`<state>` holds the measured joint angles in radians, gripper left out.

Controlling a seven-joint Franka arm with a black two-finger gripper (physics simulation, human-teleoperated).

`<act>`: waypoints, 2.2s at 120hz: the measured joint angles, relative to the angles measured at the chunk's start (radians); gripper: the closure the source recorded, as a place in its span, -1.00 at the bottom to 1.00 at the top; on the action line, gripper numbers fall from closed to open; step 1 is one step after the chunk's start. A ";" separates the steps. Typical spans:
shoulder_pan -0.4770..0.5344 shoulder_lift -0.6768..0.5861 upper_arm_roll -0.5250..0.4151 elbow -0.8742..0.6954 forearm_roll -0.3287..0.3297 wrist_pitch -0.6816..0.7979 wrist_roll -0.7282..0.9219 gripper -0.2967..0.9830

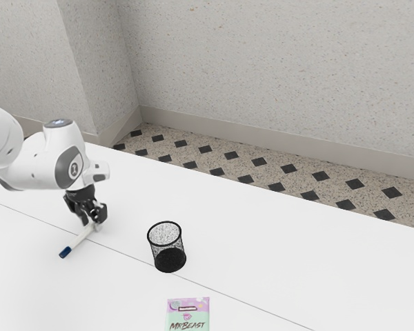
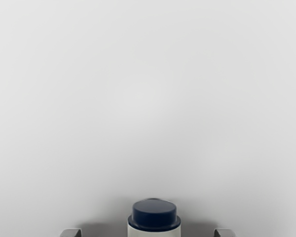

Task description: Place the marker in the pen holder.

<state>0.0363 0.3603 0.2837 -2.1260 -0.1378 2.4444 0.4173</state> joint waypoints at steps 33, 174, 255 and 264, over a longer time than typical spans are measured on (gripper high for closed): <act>0.001 0.003 0.000 0.004 -0.003 0.003 0.029 0.43; -0.417 -0.483 0.024 -0.165 -0.467 0.099 0.292 0.69; -0.415 -0.369 0.038 -0.215 -0.482 0.102 0.414 0.16; -0.416 -0.373 0.038 -0.184 -0.476 0.085 0.429 -0.05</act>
<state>-0.3795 -0.0125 0.3221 -2.3098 -0.6143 2.5291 0.8461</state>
